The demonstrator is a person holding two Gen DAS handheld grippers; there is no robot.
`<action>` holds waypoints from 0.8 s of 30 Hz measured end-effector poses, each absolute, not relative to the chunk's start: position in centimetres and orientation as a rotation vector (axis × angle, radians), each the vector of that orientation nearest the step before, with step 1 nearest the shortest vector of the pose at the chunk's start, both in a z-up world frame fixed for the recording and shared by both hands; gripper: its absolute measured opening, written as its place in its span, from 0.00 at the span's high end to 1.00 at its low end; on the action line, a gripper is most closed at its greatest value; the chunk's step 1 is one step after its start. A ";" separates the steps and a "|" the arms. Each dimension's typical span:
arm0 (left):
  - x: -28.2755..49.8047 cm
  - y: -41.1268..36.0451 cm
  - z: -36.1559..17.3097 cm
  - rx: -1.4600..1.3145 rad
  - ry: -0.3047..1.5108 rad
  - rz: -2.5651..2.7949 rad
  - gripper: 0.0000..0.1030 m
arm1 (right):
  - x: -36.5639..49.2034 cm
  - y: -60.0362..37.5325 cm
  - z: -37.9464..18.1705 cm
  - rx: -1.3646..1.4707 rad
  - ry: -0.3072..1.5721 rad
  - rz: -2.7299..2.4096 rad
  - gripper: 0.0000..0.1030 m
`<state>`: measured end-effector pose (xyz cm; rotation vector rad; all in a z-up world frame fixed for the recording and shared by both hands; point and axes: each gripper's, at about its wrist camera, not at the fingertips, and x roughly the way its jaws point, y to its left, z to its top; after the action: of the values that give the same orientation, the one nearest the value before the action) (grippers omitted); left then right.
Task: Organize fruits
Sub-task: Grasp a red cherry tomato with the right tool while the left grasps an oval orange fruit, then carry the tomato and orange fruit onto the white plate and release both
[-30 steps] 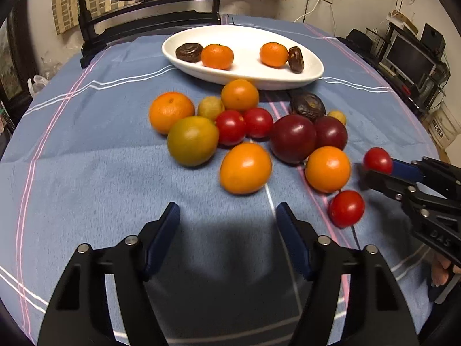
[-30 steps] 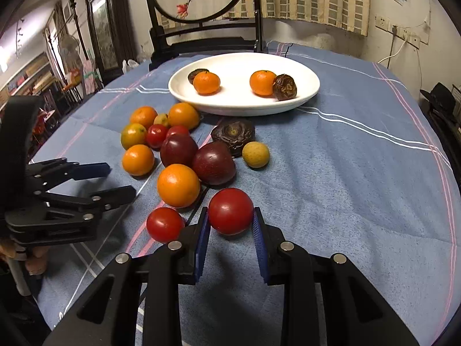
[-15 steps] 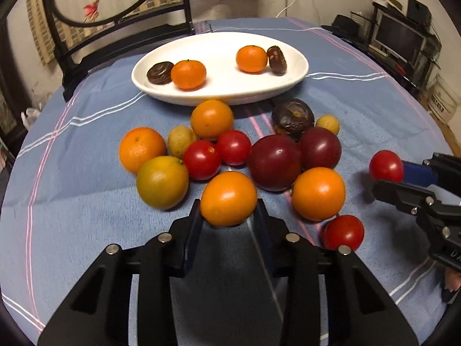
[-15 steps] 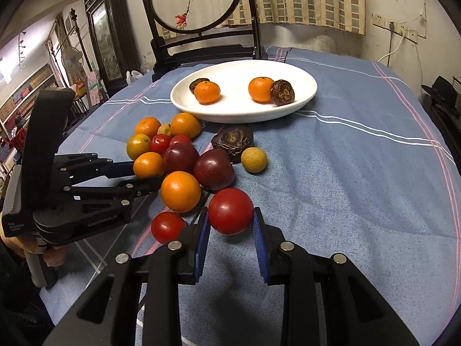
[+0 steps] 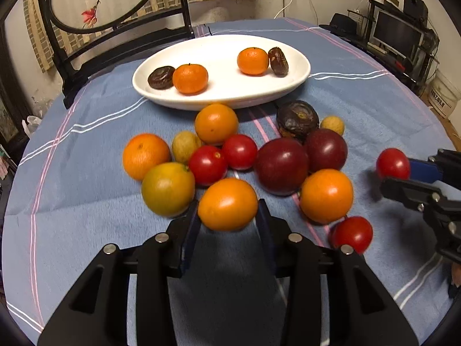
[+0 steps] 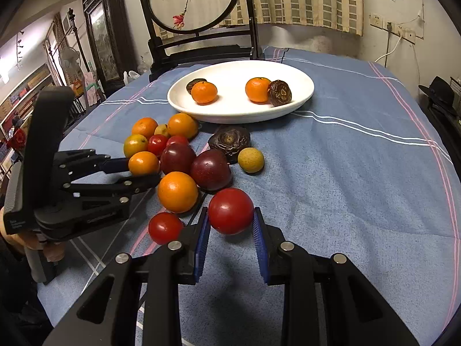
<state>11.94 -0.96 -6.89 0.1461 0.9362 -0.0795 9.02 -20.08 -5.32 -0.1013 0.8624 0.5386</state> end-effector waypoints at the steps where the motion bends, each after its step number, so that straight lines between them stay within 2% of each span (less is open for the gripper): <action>1: 12.2 -1.0 -6.9 0.145 0.936 -0.076 0.62 | 9.0 -20.1 -5.3 -0.100 0.863 0.540 0.71; 11: 11.5 -0.7 -6.4 0.141 0.933 -0.060 0.62 | 8.8 -20.0 -5.0 -0.121 0.842 0.526 0.71; 17: 11.0 -0.4 -2.2 0.158 0.851 -0.127 0.62 | 9.1 -19.2 -1.8 -0.184 0.757 0.514 0.71; 24: 15.7 1.4 1.3 0.109 0.785 -0.078 0.62 | 12.4 -17.0 1.8 -0.248 0.659 0.522 0.71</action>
<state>15.73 1.38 1.34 0.1089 0.7846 -0.0783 12.41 -16.95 1.80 -0.2484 0.6590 0.5218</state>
